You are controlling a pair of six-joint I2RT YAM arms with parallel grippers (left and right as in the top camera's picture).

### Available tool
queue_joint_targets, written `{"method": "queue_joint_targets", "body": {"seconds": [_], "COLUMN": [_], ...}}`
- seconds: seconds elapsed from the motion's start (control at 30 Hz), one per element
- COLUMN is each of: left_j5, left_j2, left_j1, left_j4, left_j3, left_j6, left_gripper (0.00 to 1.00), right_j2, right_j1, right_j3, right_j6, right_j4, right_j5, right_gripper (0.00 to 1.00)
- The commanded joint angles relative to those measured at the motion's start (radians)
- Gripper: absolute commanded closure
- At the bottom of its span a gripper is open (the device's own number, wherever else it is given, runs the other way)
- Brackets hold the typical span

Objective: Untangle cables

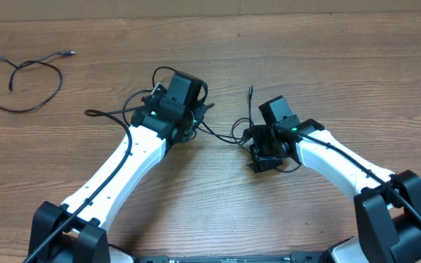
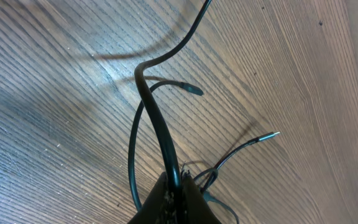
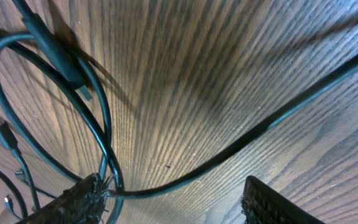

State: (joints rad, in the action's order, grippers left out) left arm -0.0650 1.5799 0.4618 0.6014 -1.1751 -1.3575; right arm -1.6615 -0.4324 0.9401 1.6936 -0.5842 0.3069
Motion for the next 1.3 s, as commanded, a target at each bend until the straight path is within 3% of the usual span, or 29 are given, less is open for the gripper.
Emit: {"method": "queue_joint_targets", "body": {"seconds": [0.0,0.07,0.23,0.33,0.6,0.63,0.77,0.87,0.97,1.13,1.27], "left_j5": [0.007,0.020,0.043,0.070,0.139,0.148,0.170,0.166,0.162,0.163,0.171], "left_j2": [-0.024,-0.024,-0.025,-0.030,-0.045,-0.045,-0.045,-0.045,-0.047,-0.060,-0.065], "left_j1": [-0.012,-0.012,-0.012,-0.017,-0.032,-0.032,-0.032,-0.034,-0.060,-0.177,-0.283], "left_j4": [-0.004,-0.005,-0.005,-0.010,-0.016,-0.016,-0.018,-0.032,-0.049,-0.031,-0.021], "left_j3": [-0.019,-0.019,-0.019,-0.019,-0.019,-0.019,-0.019,-0.019,-0.025,-0.077,-0.126], "left_j6": [0.019,0.019,0.019,0.018,0.008,0.008,0.008,0.012,0.064,0.245,0.311], "left_gripper": [0.95,0.95,0.95,0.96,0.96,0.96,0.95,0.95,0.96,0.96,0.96], "right_j2": [0.000,-0.001,-0.002,-0.002,-0.002,-0.002,-0.002,-0.002,0.002,0.033,0.044], "right_j1": [0.002,0.002,0.002,0.002,0.001,0.002,0.002,0.002,0.024,0.167,0.308], "right_j3": [-0.003,-0.003,-0.003,-0.004,-0.004,-0.004,-0.004,-0.004,-0.003,-0.002,-0.002], "right_j6": [0.016,0.016,0.028,0.028,0.033,0.035,0.034,0.010,-0.144,-0.188,-0.269], "right_j4": [0.004,0.004,0.004,0.004,0.004,0.004,0.004,0.003,-0.021,-0.269,-0.399], "right_j5": [-0.024,-0.029,-0.051,-0.053,-0.091,-0.094,-0.098,-0.119,-0.192,-0.293,-0.444], "right_gripper": [0.31,0.33,0.53,0.59,0.60,0.63,0.96,0.96,0.96,0.96,0.96]}}
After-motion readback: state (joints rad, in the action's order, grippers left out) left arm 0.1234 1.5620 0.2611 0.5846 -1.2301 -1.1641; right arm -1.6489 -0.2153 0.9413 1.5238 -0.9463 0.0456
